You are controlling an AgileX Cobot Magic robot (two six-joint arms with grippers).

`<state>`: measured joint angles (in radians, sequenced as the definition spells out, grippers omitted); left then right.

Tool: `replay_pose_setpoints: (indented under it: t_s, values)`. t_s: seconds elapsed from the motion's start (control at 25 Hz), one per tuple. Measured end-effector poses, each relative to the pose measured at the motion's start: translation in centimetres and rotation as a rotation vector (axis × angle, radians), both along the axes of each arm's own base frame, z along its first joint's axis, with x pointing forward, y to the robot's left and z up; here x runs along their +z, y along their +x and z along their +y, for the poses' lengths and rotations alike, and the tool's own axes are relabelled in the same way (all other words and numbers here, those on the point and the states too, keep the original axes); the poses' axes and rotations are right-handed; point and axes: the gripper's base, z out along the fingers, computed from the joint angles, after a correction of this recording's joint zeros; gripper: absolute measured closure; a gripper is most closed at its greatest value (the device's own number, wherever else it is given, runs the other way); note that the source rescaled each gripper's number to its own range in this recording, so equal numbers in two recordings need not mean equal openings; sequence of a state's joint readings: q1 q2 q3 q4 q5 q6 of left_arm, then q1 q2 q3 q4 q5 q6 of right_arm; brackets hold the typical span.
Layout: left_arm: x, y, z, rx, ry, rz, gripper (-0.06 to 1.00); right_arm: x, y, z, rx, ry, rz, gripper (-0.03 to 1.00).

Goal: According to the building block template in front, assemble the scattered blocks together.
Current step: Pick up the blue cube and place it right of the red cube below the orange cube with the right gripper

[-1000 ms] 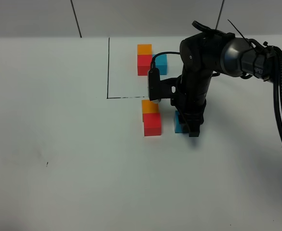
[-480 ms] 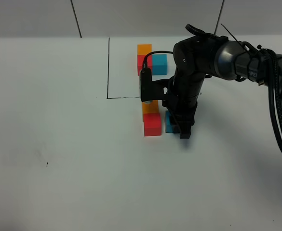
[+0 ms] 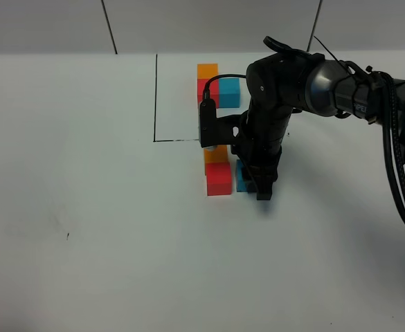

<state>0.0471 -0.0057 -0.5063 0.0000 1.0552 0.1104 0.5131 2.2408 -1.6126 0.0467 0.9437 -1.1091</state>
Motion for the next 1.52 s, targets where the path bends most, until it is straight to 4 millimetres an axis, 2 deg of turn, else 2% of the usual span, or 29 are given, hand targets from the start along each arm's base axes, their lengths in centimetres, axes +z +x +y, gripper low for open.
replay_pose_setpoints:
  t_s: [1.52]
  values:
    - [0.00,0.00,0.00,0.000,0.000,0.000,0.22,-0.19,-0.13,0.69,-0.011,0.032,-0.004,0.97]
